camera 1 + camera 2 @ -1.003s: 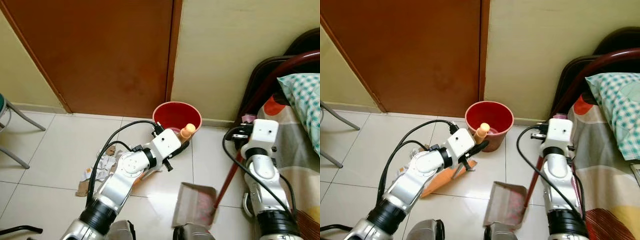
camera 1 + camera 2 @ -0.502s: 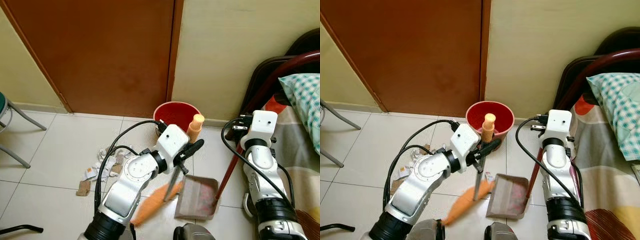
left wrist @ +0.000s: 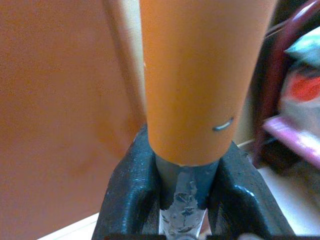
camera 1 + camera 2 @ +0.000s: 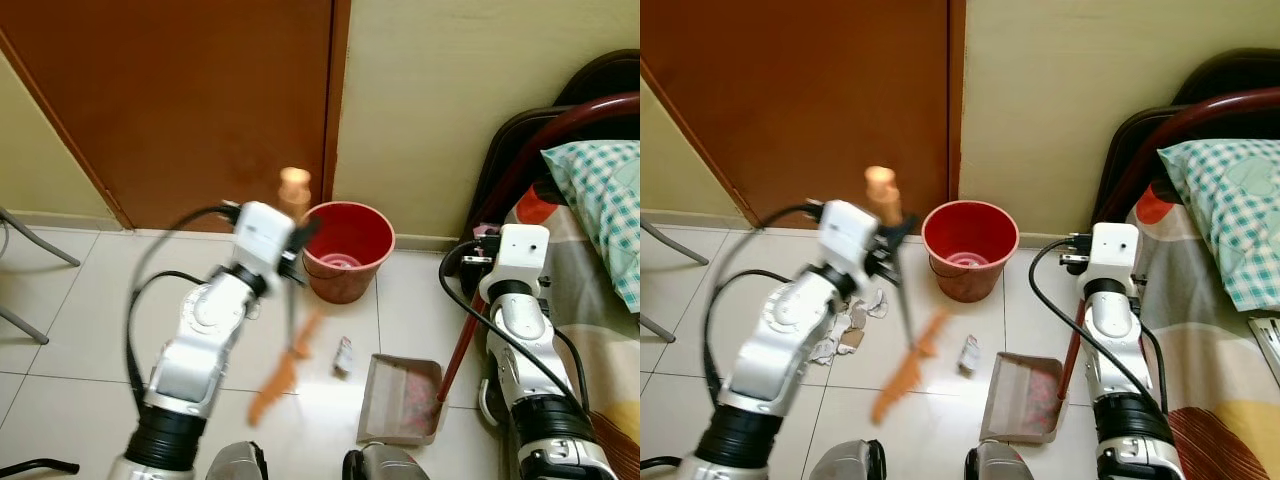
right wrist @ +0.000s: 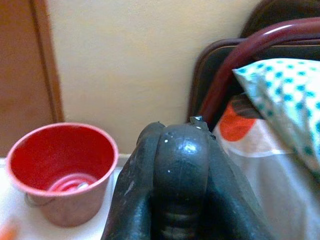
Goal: Sweep floor
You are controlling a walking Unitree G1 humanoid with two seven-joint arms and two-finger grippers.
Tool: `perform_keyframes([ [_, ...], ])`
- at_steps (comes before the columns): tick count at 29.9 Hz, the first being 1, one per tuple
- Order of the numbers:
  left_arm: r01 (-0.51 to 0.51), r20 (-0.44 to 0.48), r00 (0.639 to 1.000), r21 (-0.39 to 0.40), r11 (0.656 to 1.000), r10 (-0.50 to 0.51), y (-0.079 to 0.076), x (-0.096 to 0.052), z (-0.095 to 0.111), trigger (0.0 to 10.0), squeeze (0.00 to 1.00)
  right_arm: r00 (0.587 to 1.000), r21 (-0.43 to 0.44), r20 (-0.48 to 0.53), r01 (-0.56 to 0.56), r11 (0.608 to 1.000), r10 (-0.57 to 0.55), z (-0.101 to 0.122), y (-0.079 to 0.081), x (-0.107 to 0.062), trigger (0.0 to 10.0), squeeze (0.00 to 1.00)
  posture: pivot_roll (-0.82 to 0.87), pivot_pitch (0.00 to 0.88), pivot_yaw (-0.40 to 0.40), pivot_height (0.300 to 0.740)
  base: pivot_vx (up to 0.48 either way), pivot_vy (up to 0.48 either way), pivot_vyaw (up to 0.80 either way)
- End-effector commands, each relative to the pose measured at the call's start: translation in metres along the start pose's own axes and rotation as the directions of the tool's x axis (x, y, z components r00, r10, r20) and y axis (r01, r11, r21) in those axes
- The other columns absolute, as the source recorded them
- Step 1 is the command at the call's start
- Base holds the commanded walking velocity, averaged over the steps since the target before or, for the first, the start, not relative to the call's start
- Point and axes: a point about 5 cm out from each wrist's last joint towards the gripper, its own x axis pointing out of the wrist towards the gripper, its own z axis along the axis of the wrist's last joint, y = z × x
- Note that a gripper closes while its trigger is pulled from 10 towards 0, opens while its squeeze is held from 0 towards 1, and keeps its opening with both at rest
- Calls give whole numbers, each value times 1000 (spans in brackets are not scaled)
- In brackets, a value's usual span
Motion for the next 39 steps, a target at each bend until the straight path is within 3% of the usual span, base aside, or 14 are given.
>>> perform_keyframes([
  [1, -20, 5, 1000, 22, 1000, 20, 4, 1, 0, 10000, 0, 999, -8, 2, -53, 999, 53, 2, 7, 2, 10000, 0, -6, 158, -25, 740, 0, 0, 0],
  [6, -21, -34, 999, 20, 1000, 21, -1, 3, -14, 10000, 0, 995, -36, 3, -95, 995, 95, 2, 11, 2, 10000, 0, -16, 154, -26, 740, 0, 0, 0],
  [12, 25, -42, 999, 12, 1000, -24, -17, 12, -23, 10000, 0, 1000, -48, 20, -17, 999, 18, 2, 0, 2, 10000, 0, -17, 150, -32, 740, 0, 0, 0],
  [16, 49, -27, 998, 6, 999, -49, -27, 20, -21, 10000, 0, 999, -49, 40, 25, 999, -23, 5, -4, 3, 10000, 0, -18, 148, -32, 740, 0, 0, 0],
  [22, 150, 35, 988, 9, 989, -150, -57, 38, -7, 10000, 0, 996, -8, 65, 56, 998, -55, 12, -2, 8, 10000, 0, -21, 141, -29, 740, 0, 0, 0],
  [25, 207, 57, 977, 8, 978, -207, -68, 42, -3, 10000, 0, 996, 1, 64, 58, 998, -58, 13, 0, 10, 10000, 0, -18, 143, -28, 740, 0, 0, 0],
  [32, 427, 84, 901, 0, 904, -426, -105, 42, 0, 10000, 0, 995, 12, 69, 74, 997, -75, 15, 9, 13, 10000, 0, -14, 146, -19, 740, 0, 0, 0],
  [35, 477, 109, 876, -54, 877, -470, -115, 36, 5, 10000, 0, 994, 24, 69, 86, 996, -87, 16, 11, 15, 10000, 0, -13, 149, -17, 740, 0, 0, 0],
  [39, 479, 122, 876, -98, 872, -467, -115, 33, 9, 10000, 0, 993, 12, 62, 95, 995, -95, 15, 11, 16, 10000, 0, -13, 149, -17, 740, 0, 0, 0],
])
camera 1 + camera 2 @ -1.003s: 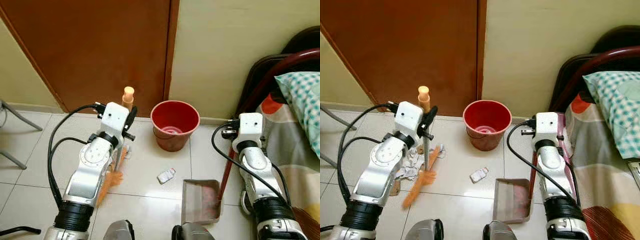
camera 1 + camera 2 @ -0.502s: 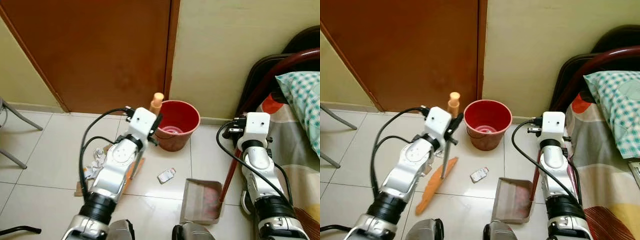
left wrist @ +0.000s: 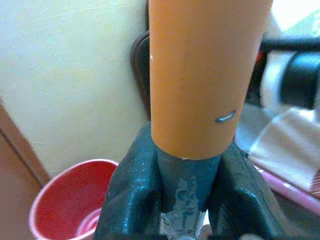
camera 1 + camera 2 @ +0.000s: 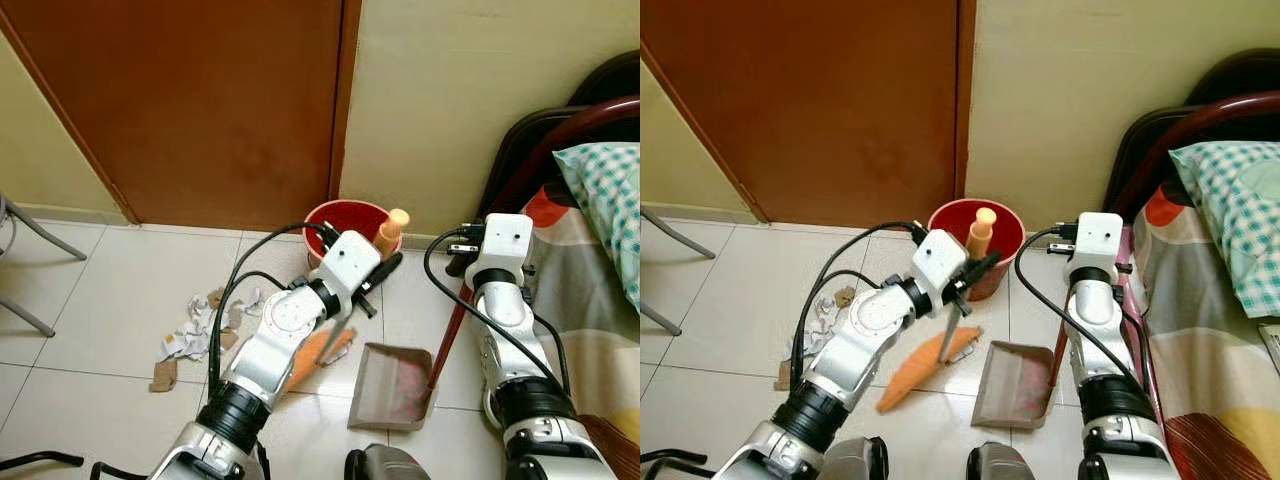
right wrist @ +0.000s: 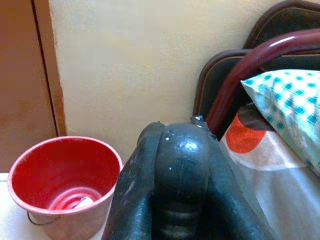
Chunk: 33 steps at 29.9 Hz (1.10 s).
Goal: Sweep floor
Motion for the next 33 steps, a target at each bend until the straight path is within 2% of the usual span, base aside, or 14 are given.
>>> perform_keyframes([
  [1, 13, 54, 998, -48, 999, -10, -4, 0, 12, 10000, 0, 1000, -23, 18, 26, 999, -25, 5, -1, 3, 10000, 0, -7, 153, -16, 740, 0, 0, 0],
  [2, -10, 61, 998, -42, 999, 13, -2, -4, 14, 10000, 0, 999, -80, -1, 52, 995, -52, 1, -3, 3, 10000, 0, -4, 153, -17, 740, 0, 0, 0],
  [8, -75, 73, 994, -106, 992, 83, 3, -16, 16, 10000, 0, 997, -61, -48, 62, 996, -65, -7, -1, 2, 10000, 0, 6, 158, -25, 740, 0, 0, 0],
  [11, -124, 96, 985, -206, 971, 146, 8, -21, 21, 10000, 0, 997, -50, -58, 41, 998, -44, -7, 6, 2, 10000, 0, 10, 159, -31, 740, 0, 0, 0],
  [12, -159, 120, 973, -277, 948, 199, 13, -22, 26, 10000, 0, 997, -32, -70, 23, 999, -26, -8, 10, 2, 10000, 0, 10, 159, -35, 740, 0, 0, 0],
  [18, -221, 197, 920, -450, 865, 338, 32, -20, 43, 10000, 0, 995, 33, -91, -24, 999, 27, -9, 23, 3, 10000, 0, 6, 157, -43, 740, 0, 0, 0],
  [19, -244, 202, 900, -500, 831, 386, 40, -21, 47, 10000, 0, 995, 44, -86, -42, 998, 46, -8, 28, 3, 10000, 0, 2, 156, -45, 740, 0, 0, 0],
  [20, -244, 202, 900, -500, 831, 386, 40, -21, 47, 10000, 0, 995, 44, -86, -42, 998, 46, -8, 28, 3, 10000, 0, 2, 156, -45, 740, 0, 0, 0],
  [21, -289, 196, 874, -528, 799, 445, 51, -27, 49, 10000, 0, 995, 52, -84, -56, 997, 61, -7, 31, 3, 10000, 0, 0, 155, -45, 740, 0, 0, 0],
  [24, -375, 181, 830, -520, 768, 528, 71, -40, 48, 10000, 0, 994, 56, -86, -64, 996, 69, -8, 32, 2, 10000, 0, -2, 154, -46, 740, 0, 0, 0],
  [29, -450, 173, 786, -497, 742, 593, 89, -53, 47, 10000, 0, 993, 57, -94, -66, 996, 72, -11, 30, 1, 10000, 0, 0, 157, -47, 740, 0, 0, 0],
  [30, -483, 170, 764, -490, 726, 623, 98, -61, 46, 10000, 0, 993, 57, -98, -68, 996, 73, -12, 30, 1, 10000, 0, 1, 158, -47, 740, 0, 0, 0],
  [31, -537, 166, 722, -478, 695, 672, 113, -76, 47, 10000, 0, 992, 55, -104, -69, 996, 75, -14, 28, 0, 10000, 0, 3, 158, -49, 740, 0, 0, 0],
  [33, -575, 164, 691, -466, 672, 704, 124, -88, 47, 10000, 0, 991, 53, -108, -71, 996, 76, -16, 27, -1, 10000, 0, 7, 158, -51, 740, 0, 0, 0],
])
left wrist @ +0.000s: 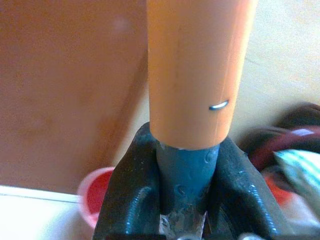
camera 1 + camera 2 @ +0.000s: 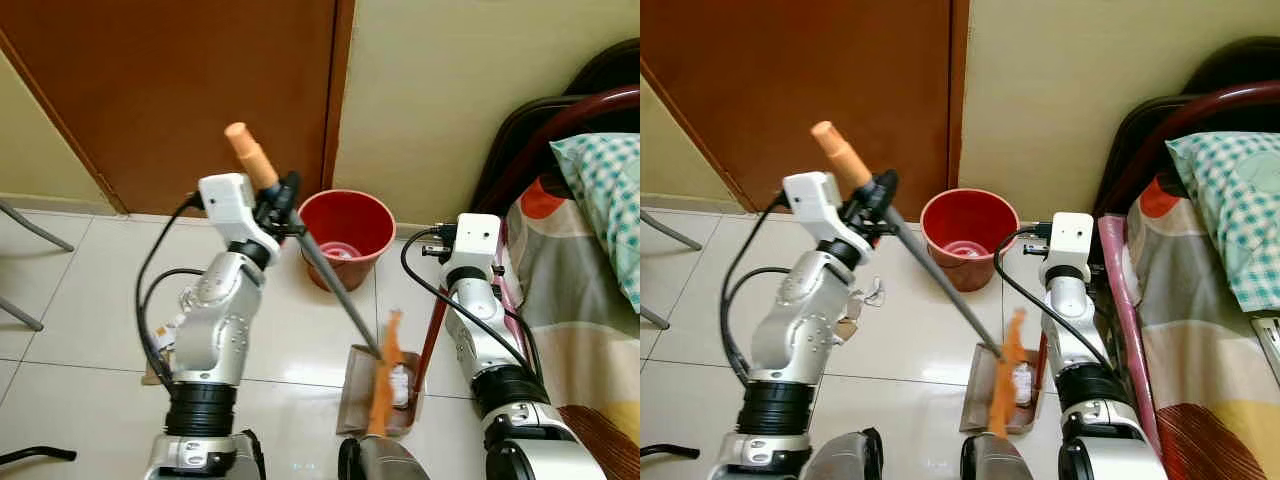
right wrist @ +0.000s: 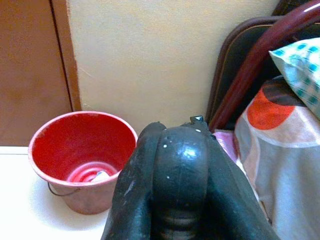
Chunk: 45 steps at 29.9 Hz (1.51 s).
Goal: Sweep floor
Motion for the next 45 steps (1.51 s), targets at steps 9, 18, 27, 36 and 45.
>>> perform_keyframes([
  [9, -88, 79, 994, 88, 992, 81, 33, -21, 28, 10000, 0, 998, -2, -64, 12, 1000, -12, -18, -14, -6, 10000, 0, 22, 157, -53, 740, 0, 0, 0],
  [18, -72, -61, 994, 199, 977, 86, 38, -50, -11, 10000, 0, 997, 172, 3, -70, 983, 71, -7, -11, -11, 10000, 0, 44, 143, -58, 740, 0, 0, 0],
  [27, -154, -152, 960, 419, 895, 236, 61, -80, -45, 10000, 0, 971, 130, 183, -180, 975, 155, 43, -1, -6, 10000, 0, 25, 133, -33, 740, 0, 0, 0],
  [36, -141, -152, 958, 486, 862, 242, 59, -79, -52, 10000, 0, 961, 167, 213, -216, 962, 178, 80, -3, 4, 10000, 0, 10, 126, -29, 740, 0, 0, 0],
  [45, -194, -146, 943, 486, 852, 298, 63, -78, -61, 10000, 0, 931, 237, 289, -297, 925, 225, 136, 14, 13, 10000, 0, 4, 116, -44, 740, 0, 0, 0],
])
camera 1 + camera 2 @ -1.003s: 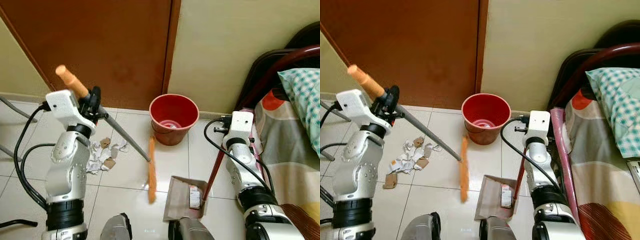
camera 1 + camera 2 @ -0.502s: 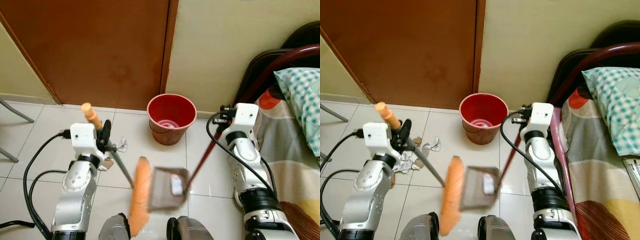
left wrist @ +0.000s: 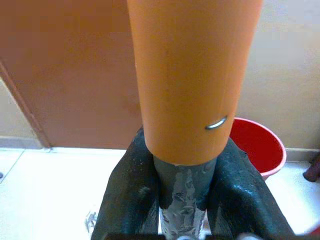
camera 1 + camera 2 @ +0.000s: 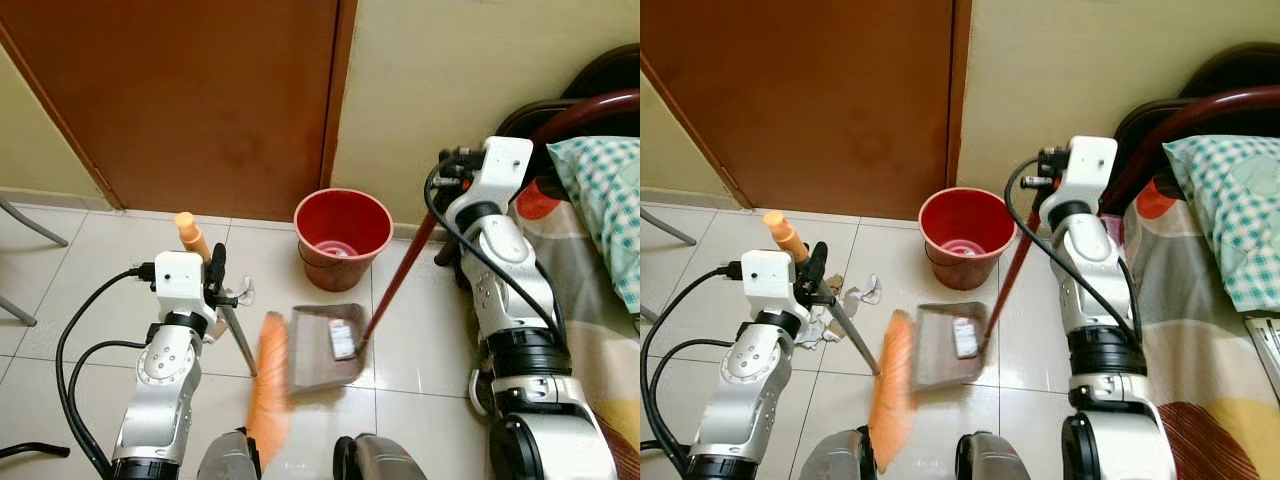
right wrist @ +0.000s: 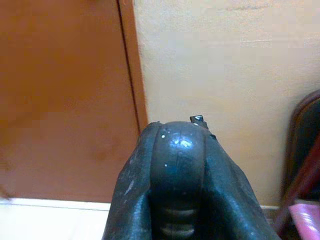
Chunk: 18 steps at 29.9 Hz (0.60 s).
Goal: Sweep floor
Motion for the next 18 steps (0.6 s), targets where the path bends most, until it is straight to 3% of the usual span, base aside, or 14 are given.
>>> perform_keyframes([
  [1, -57, -77, 995, 70, 996, 62, 11, -5, -16, 10000, 0, 996, 43, 84, -27, 999, 24, 29, 9, 6, 10000, 0, 4, 116, -46, 740, 0, 0, 0],
  [8, -63, -81, 994, 61, 996, 67, 5, -4, -20, 10000, 0, 988, 98, 148, -63, 993, 48, 65, 25, 21, 10000, 0, 1, 114, -54, 740, 0, 0, 0],
  [10, -58, -83, 995, 55, 997, 62, 2, -2, -20, 10000, 0, 960, 114, 269, -112, 987, 77, 104, 38, 30, 10000, 0, -2, 117, -60, 740, 0, 0, 0],
  [11, -58, -83, 995, 55, 997, 62, 2, -2, -20, 10000, 0, 960, 114, 269, -112, 987, 77, 104, 38, 30, 10000, 0, -2, 117, -60, 740, 0, 0, 0],
  [13, -47, -95, 994, 48, 998, 52, -1, 1, -23, 10000, 0, 943, 130, 322, -132, 983, 84, 125, 43, 37, 10000, 0, -8, 116, -61, 740, 0, 0, 0],
  [16, -48, -100, 994, 44, 998, 52, -3, 2, -23, 10000, 0, 924, 97, 370, -146, 984, 101, 137, 47, 39, 10000, 0, -7, 115, -62, 740, 0, 0, 0],
  [18, -44, -96, 994, 39, 998, 47, -5, 4, -22, 10000, 0, 887, 26, 440, -170, 985, 141, 154, 53, 39, 10000, 0, -3, 115, -64, 740, 0, 0, 0],
])
